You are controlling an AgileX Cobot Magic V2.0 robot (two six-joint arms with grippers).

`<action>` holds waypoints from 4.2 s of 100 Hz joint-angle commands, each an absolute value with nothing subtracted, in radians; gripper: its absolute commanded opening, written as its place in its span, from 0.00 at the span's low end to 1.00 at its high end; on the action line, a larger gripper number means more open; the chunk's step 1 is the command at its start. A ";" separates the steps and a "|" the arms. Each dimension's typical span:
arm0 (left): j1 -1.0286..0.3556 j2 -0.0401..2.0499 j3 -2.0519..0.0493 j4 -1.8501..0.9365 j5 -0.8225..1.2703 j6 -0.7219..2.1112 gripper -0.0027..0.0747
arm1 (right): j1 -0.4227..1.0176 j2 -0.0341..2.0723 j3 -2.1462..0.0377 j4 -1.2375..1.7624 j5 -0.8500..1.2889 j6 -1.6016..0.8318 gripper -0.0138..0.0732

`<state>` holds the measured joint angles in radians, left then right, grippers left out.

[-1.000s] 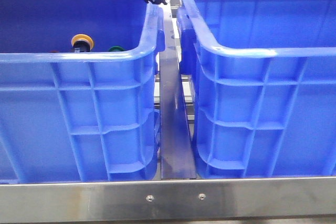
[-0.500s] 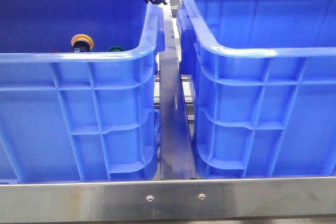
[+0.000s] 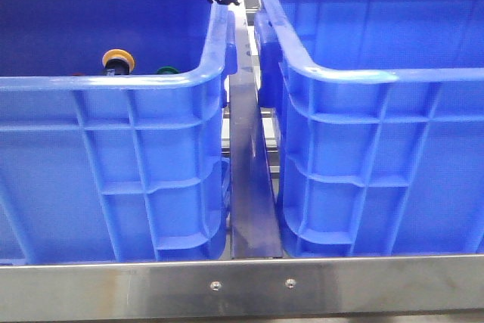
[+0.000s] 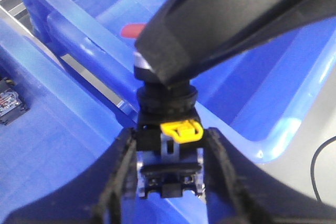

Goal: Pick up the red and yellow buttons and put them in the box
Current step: 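Grasp the red button cap with the right gripper, open left gripper, then lower the red button into the empty bin with the right gripper and release, then reach the left gripper back into the button bin and grasp a yellow button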

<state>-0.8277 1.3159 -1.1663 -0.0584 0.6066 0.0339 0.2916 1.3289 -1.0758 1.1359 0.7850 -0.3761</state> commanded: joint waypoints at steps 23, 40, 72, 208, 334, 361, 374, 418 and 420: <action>-0.834 1.279 -1.195 -0.071 0.540 0.062 0.62 | 0.285 1.302 -1.107 1.204 0.759 -0.438 0.41; -0.834 1.279 -1.195 -0.071 0.544 0.062 0.74 | 0.222 1.276 -1.107 1.201 0.690 -0.538 0.41; -0.834 1.279 -1.195 -0.071 0.544 0.062 0.74 | 0.139 1.232 -1.101 1.053 0.452 -0.814 0.40; -0.834 1.279 -1.195 -0.097 0.544 0.062 0.74 | 0.142 1.722 -1.127 1.080 -0.159 -0.884 0.40; -0.834 1.279 -1.195 -0.097 0.542 0.062 0.74 | 0.141 1.213 -0.760 1.080 -0.128 -0.889 0.69; -0.834 1.277 -1.201 -0.097 0.546 0.062 0.74 | 0.141 0.890 -0.575 1.080 -0.049 -0.890 0.51; -0.831 1.267 -1.203 -0.097 0.541 0.054 0.74 | 0.141 0.716 -0.486 1.079 -0.026 -0.890 0.31; -0.565 1.283 -1.259 0.013 0.735 -0.267 0.74 | 0.141 0.407 -0.406 1.079 0.145 -0.890 0.24; -0.547 1.291 -1.270 0.016 0.750 -0.269 0.74 | 0.141 0.407 -0.406 1.079 0.148 -0.890 0.24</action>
<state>-0.6058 1.2962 -1.2056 -0.0065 0.7295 -0.2063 0.1446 0.4075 -0.3793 1.0723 0.1549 -0.8850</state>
